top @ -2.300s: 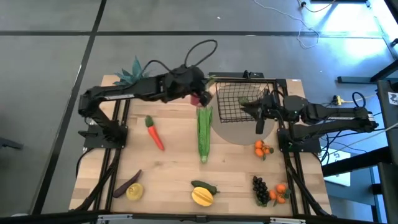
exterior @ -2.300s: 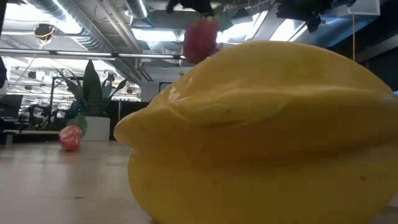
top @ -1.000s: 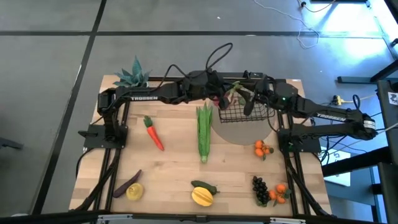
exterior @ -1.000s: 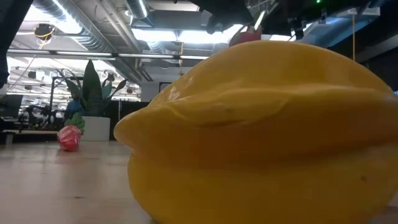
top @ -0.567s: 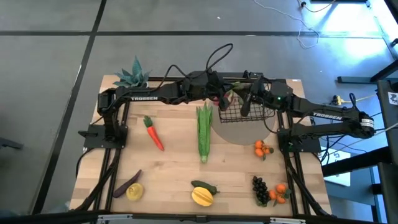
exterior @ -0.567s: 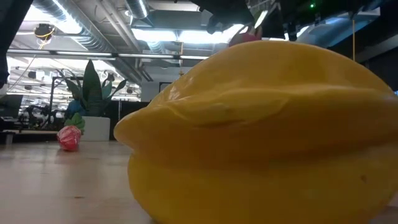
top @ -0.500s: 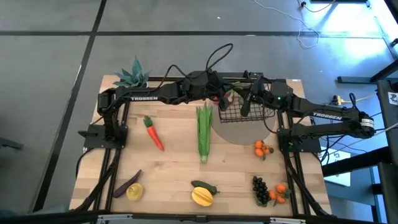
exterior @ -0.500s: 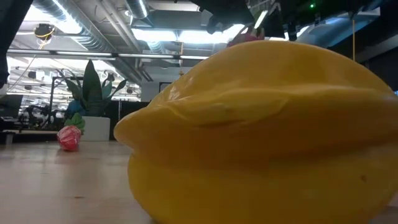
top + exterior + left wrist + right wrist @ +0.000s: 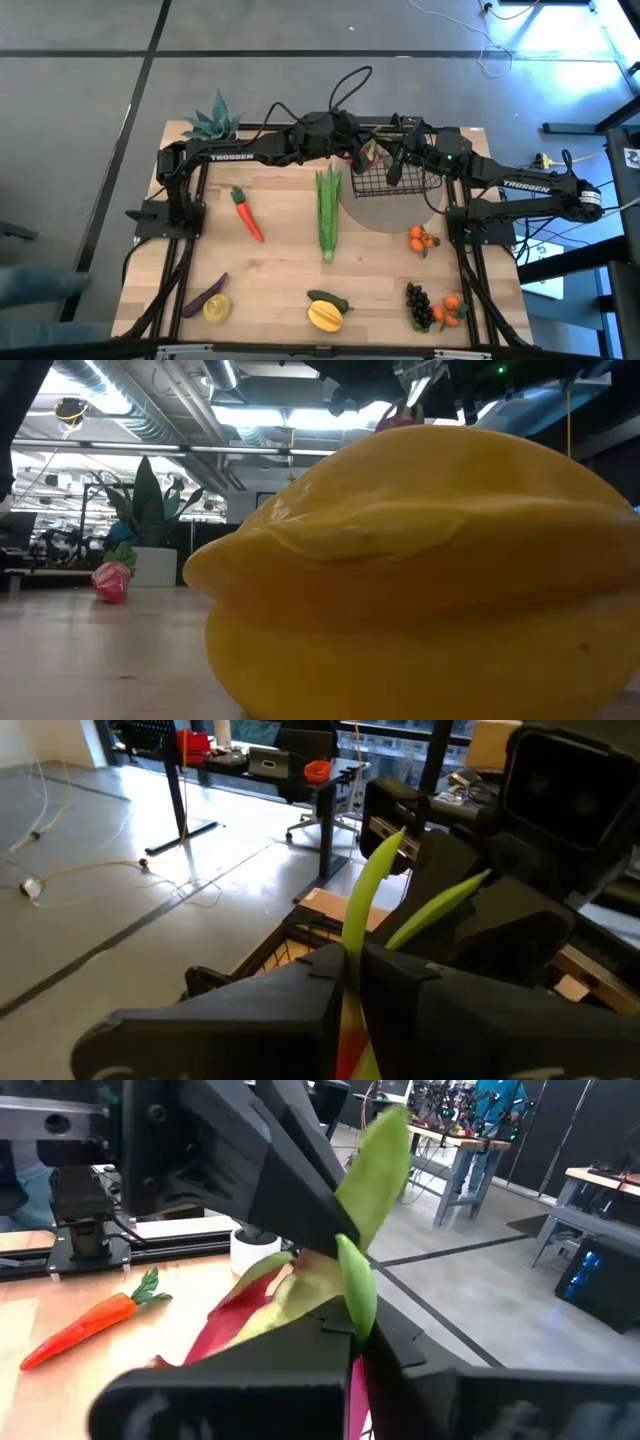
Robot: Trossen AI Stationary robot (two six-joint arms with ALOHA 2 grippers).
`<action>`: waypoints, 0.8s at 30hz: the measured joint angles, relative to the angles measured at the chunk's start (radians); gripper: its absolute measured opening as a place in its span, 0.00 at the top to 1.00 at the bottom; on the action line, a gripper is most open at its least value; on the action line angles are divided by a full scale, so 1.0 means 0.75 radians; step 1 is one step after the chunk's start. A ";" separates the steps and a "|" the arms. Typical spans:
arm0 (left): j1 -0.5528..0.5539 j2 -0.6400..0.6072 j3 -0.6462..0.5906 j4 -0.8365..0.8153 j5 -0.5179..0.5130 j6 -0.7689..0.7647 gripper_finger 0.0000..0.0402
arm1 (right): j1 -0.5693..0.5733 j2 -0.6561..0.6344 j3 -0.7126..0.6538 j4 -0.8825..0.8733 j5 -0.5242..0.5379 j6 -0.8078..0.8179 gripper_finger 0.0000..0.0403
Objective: Build produce basket
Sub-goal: Put the dragon fruit into the black wire basket
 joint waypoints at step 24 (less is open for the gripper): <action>-0.058 -0.100 0.001 -0.172 -0.213 0.135 0.73 | 0.001 -0.035 0.000 -0.030 0.190 0.007 1.00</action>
